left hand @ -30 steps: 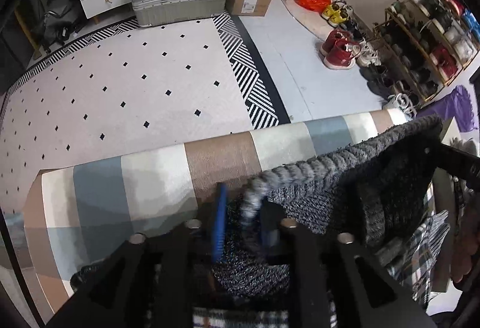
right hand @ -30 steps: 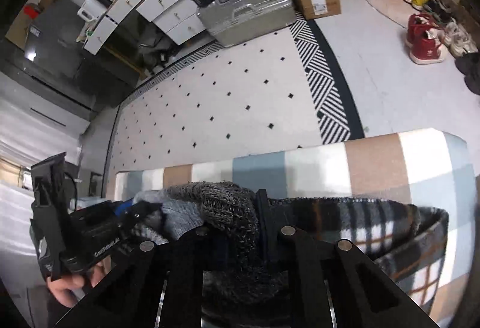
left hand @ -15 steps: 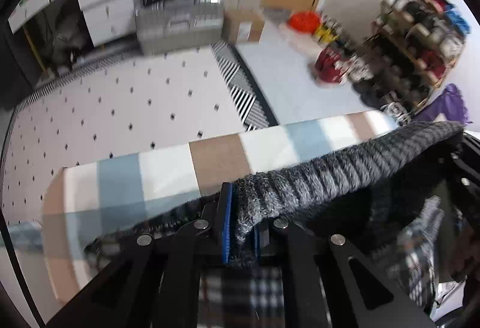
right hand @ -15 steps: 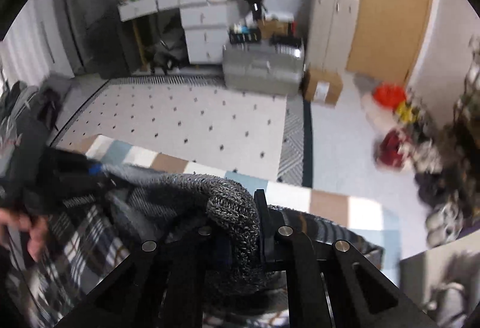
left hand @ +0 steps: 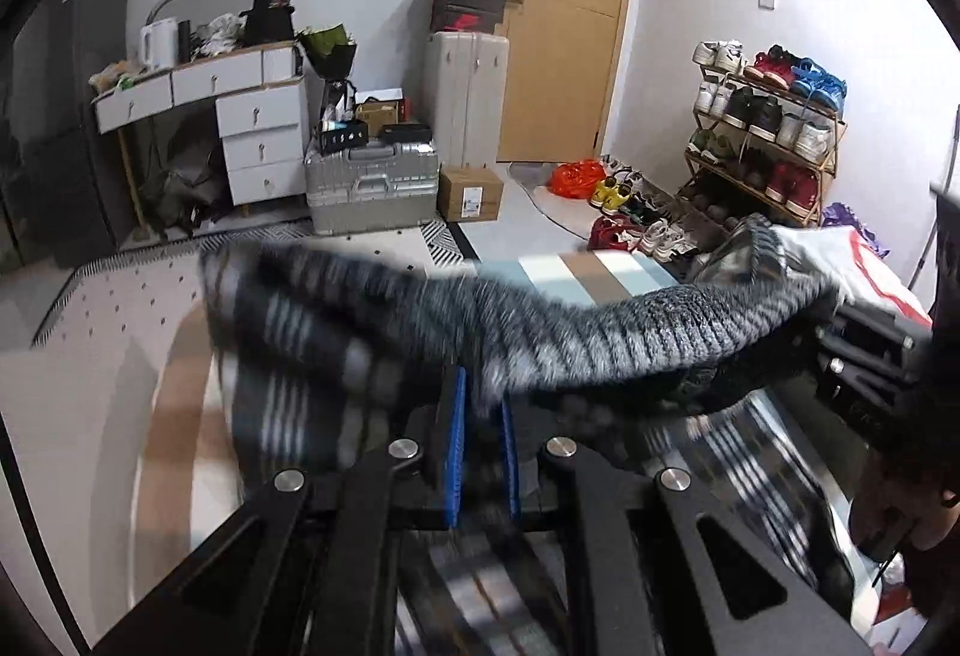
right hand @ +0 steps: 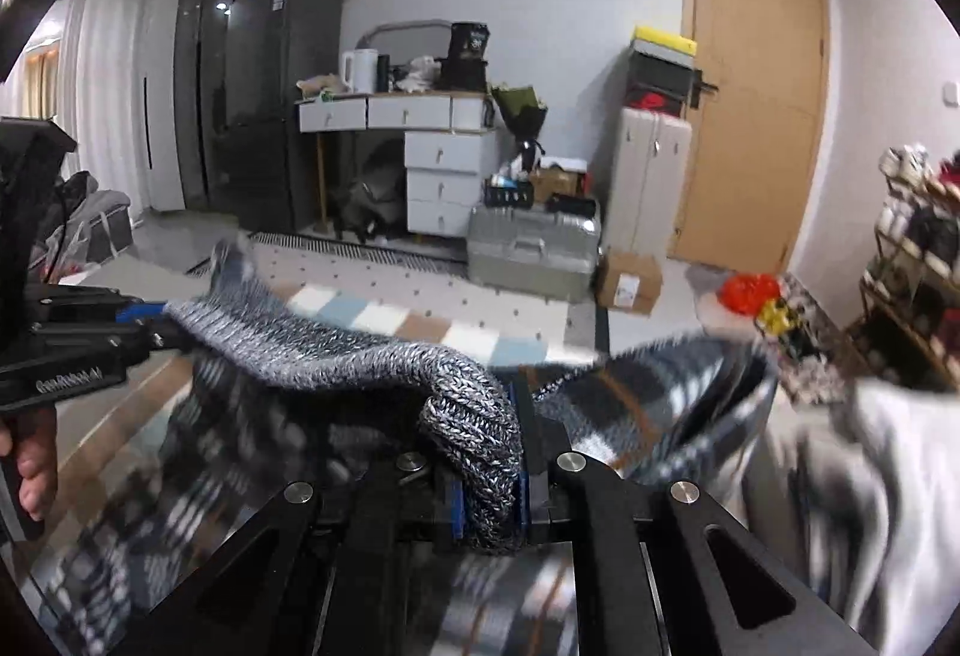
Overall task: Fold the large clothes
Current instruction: 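Fold the lifted edge over the plaid bundle with both grippers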
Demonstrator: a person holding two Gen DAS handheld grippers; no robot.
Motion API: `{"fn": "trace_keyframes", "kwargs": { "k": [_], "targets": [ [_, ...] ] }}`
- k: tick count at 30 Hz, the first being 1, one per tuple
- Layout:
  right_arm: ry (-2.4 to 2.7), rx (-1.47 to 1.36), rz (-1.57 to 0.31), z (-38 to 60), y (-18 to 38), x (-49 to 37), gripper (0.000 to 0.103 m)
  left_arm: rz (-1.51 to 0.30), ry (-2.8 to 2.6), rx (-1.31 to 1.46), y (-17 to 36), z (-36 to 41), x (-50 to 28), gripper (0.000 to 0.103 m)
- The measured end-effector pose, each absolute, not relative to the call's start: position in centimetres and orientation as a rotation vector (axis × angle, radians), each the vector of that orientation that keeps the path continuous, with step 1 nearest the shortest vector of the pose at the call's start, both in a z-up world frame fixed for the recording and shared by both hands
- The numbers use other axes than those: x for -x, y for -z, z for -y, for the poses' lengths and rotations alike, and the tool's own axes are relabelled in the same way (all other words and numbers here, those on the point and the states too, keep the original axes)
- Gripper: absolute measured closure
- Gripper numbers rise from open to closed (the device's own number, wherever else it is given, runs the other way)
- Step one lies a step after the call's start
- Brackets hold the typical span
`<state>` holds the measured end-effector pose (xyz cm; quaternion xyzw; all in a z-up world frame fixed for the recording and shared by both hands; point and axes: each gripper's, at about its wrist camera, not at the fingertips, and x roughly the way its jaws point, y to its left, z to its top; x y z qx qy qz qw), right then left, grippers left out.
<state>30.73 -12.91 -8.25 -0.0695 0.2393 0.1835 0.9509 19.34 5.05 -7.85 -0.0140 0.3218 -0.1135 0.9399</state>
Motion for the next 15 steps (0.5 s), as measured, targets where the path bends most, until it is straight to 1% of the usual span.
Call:
{"fn": "trace_keyframes", "kwargs": {
  "k": [2,4,6,10,12,15],
  "targets": [
    [-0.369,0.121,-0.541,13.3,10.1,-28.9,0.092,-0.697,0.232,0.069,9.4,-5.4,-18.7,0.097],
    [-0.371,0.077,-0.612,13.9,12.0,-28.0,0.092,-0.781,0.203,0.116,11.0,-5.9,-17.8,0.097],
    [-0.364,0.007,-0.705,14.2,14.5,-27.4,0.092,-0.852,0.22,0.22,13.0,-7.0,-17.7,0.097],
    [-0.375,-0.016,-0.78,14.0,17.2,-26.3,0.091,-0.908,0.233,0.259,14.4,-7.7,-17.4,0.097],
    [-0.381,0.001,-0.789,13.4,17.9,-26.0,0.091,-0.864,0.246,0.248,12.8,-7.8,-17.2,0.097],
    [-0.381,0.02,-0.835,13.1,18.9,-26.8,0.091,-0.748,0.363,0.245,7.7,-7.9,-16.4,0.097]
  ]
}}
